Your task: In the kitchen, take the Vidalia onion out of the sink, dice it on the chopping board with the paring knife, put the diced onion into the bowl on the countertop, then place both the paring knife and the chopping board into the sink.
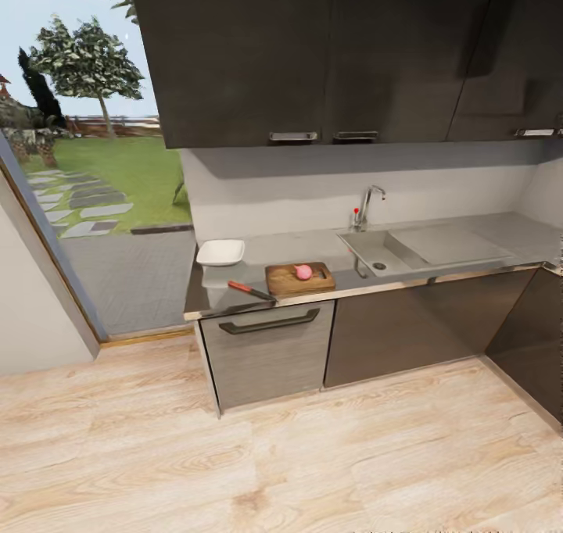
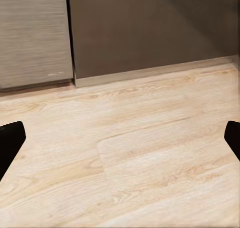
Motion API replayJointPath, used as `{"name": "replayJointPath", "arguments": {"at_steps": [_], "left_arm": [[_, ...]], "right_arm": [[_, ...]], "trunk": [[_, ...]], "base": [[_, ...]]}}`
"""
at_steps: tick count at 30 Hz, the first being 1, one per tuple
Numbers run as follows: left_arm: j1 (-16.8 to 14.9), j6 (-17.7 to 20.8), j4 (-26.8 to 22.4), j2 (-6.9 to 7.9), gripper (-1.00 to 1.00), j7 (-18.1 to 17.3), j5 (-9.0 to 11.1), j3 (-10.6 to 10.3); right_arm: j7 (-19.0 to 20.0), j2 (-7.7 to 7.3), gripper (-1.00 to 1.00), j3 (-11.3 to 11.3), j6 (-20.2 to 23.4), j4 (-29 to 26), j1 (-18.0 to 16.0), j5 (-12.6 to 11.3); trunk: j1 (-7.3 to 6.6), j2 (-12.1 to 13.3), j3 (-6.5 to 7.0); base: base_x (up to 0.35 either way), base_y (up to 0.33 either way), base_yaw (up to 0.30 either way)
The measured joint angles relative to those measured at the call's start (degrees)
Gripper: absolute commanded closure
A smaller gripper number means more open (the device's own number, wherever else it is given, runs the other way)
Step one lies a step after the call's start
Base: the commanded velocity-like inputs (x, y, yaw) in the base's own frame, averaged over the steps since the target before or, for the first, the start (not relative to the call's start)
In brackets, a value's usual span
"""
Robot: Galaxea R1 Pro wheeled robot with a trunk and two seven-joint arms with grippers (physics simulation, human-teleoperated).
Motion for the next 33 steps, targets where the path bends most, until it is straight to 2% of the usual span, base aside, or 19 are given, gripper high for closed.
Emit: {"name": "replayJointPath", "arguments": {"at_steps": [33], "left_arm": [[0.00, -0.01, 0.00, 0.00, -1.00, 0.00, 0.00, 0.00]], "right_arm": [[0.00, -0.08, -1.00, 0.00, 0.00, 0.00, 0.00, 0.02]], "trunk": [[0.00, 0.00, 1.33]], "base": [[0.000, 0.277, -0.195]]}}
